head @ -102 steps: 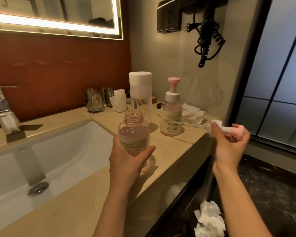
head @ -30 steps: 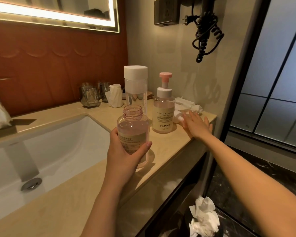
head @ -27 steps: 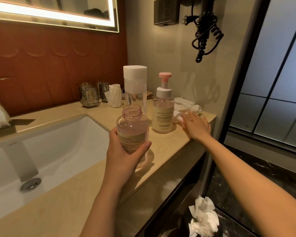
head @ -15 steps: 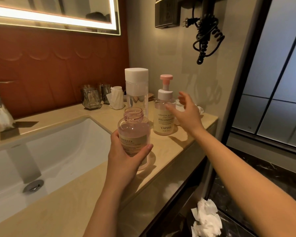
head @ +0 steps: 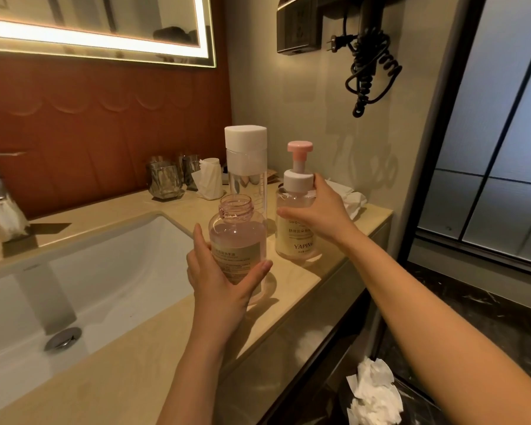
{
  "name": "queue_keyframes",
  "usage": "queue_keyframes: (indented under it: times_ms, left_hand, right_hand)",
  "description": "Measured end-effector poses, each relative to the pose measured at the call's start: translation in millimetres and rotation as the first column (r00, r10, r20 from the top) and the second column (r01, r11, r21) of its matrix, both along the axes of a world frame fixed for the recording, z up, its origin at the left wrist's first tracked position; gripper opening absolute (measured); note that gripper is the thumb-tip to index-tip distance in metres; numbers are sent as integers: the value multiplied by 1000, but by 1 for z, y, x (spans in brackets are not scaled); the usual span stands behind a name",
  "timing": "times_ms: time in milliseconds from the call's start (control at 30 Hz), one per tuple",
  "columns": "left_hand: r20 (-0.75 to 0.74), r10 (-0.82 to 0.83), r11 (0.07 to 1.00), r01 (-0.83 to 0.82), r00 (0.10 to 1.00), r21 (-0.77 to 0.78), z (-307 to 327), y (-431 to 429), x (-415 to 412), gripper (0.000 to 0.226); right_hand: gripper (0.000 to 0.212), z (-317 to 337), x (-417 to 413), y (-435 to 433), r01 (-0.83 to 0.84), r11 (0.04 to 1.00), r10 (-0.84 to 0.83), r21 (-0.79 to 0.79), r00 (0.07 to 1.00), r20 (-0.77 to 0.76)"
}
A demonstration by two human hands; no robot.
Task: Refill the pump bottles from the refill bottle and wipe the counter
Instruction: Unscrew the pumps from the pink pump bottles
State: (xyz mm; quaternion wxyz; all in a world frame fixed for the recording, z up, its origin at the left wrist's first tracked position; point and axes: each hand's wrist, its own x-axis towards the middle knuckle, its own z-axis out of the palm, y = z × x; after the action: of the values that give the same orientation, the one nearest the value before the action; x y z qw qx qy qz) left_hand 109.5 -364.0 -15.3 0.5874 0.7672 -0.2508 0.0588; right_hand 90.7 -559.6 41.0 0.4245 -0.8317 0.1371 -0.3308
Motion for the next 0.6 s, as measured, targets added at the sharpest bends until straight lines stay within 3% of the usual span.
queue_keyframes:
  times_ms: [200, 433, 600]
  left_hand:
    - [95, 94, 995, -91, 991, -32, 5, 1, -5, 128]
    - [360, 225, 974, -211, 905, -77, 6, 3, -9, 100]
    - [334, 231, 972, -229, 914, -45, 2, 1, -4, 100]
  right_hand:
    - [70, -2, -39, 14, -64, 998, 64, -1, 998, 2]
    - [81, -1, -56, 40, 1, 999, 2, -34, 998, 71]
    - [56, 7, -52, 49, 11, 1000, -12, 7, 990, 140]
